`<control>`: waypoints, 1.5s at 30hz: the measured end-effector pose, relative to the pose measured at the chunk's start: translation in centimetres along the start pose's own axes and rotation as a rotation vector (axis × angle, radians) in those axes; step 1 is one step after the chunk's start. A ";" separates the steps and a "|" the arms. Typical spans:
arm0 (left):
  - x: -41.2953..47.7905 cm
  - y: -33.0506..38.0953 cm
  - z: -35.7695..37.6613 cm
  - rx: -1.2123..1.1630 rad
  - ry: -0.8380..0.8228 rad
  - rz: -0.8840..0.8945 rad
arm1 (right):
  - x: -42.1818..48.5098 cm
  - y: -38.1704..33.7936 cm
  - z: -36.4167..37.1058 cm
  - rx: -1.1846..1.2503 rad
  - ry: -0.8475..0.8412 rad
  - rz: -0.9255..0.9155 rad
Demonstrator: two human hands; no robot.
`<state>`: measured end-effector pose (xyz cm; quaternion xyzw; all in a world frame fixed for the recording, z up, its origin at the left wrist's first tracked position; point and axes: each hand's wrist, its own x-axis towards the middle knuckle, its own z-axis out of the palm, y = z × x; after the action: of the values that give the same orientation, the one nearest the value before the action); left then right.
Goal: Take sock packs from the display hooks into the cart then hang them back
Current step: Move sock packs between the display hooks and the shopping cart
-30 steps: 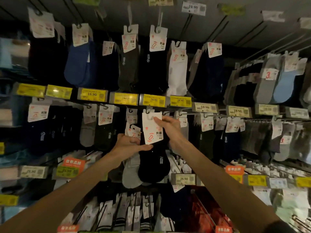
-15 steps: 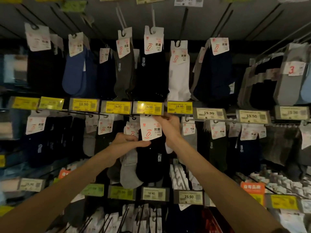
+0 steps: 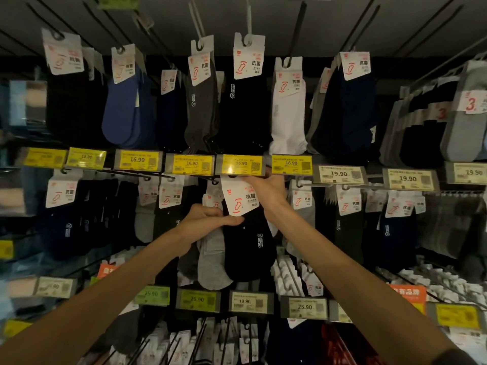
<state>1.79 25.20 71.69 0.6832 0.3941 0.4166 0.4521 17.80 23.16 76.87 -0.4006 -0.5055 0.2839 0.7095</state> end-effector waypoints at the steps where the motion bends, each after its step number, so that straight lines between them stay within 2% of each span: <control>1: 0.2 0.0 -0.2 0.011 0.000 0.010 | 0.0 0.1 0.2 0.012 0.022 -0.004; 10: 0.8 -0.2 -1.8 0.086 -0.011 -0.001 | -0.1 1.3 0.8 0.055 0.097 -0.038; 19: 0.6 -0.5 -1.6 0.123 -0.061 -0.005 | -0.3 2.0 0.4 -0.008 0.078 -0.166; 23: 0.7 -0.4 -1.8 0.122 -0.073 -0.026 | 0.3 2.0 -0.2 -0.037 0.013 -0.104; 27: 1.3 -0.7 -1.8 0.116 -0.065 -0.047 | 1.2 2.4 -0.2 -0.112 0.025 -0.058; 33: 2.7 -2.1 -1.4 0.118 -0.007 -0.102 | 0.6 5.5 -1.1 -0.465 -0.020 -0.263; 37: 2.9 -3.6 -1.6 0.082 0.010 -0.034 | -0.8 6.7 -2.4 -0.495 -0.081 -0.374; 42: 2.1 -5.7 -3.2 0.119 0.143 0.074 | 1.0 7.9 -2.1 -0.480 -0.017 -0.295; 45: 1.4 -5.8 -4.1 0.144 0.151 0.094 | 3.0 9.2 -0.9 -0.526 0.014 -0.234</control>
<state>-2.42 29.31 67.51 0.6984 0.4233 0.4583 0.3508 19.65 30.07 70.28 -0.5117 -0.5996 0.0567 0.6126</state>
